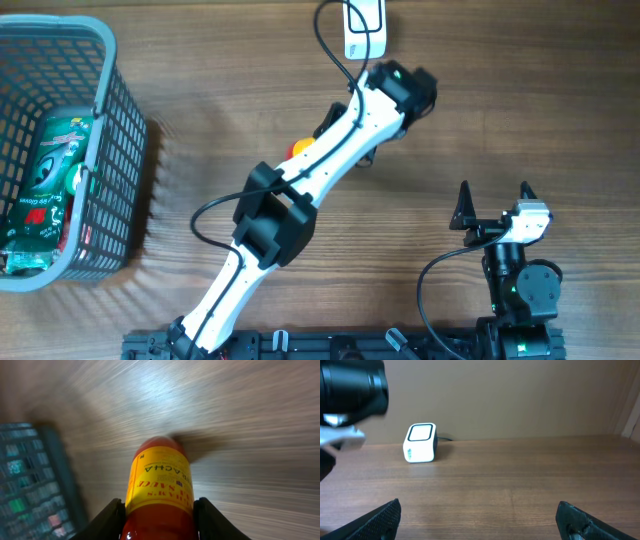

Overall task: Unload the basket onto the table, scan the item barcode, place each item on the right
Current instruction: 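Lift the sauce bottle out and carry it toward the white scanner, then release the sauce bottle on the table and withdraw left gripper, then reach into the basket and grasp the green-lidded jar with left gripper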

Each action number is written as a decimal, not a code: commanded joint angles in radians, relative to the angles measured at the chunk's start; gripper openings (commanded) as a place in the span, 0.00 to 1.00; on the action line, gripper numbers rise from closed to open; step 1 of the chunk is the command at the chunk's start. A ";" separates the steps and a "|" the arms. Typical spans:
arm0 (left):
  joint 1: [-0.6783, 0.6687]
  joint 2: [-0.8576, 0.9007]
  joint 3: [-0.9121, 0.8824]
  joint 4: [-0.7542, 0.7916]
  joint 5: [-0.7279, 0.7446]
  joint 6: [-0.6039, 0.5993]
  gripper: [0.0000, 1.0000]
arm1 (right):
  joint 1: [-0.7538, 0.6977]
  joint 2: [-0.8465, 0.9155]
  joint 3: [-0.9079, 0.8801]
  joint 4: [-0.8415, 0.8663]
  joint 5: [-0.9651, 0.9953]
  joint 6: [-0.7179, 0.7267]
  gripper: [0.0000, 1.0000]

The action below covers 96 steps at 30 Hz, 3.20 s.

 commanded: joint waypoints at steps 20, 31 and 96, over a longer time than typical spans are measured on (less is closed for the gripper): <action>-0.109 0.014 -0.206 0.217 0.137 0.122 0.88 | 0.005 0.000 -0.001 0.006 0.016 0.011 1.00; -0.069 -0.156 0.146 0.108 0.047 0.121 0.98 | 0.005 0.000 -0.001 0.005 0.016 0.012 1.00; 1.319 -0.640 -0.878 0.664 0.389 0.126 1.00 | 0.005 0.000 -0.001 0.006 0.016 0.012 1.00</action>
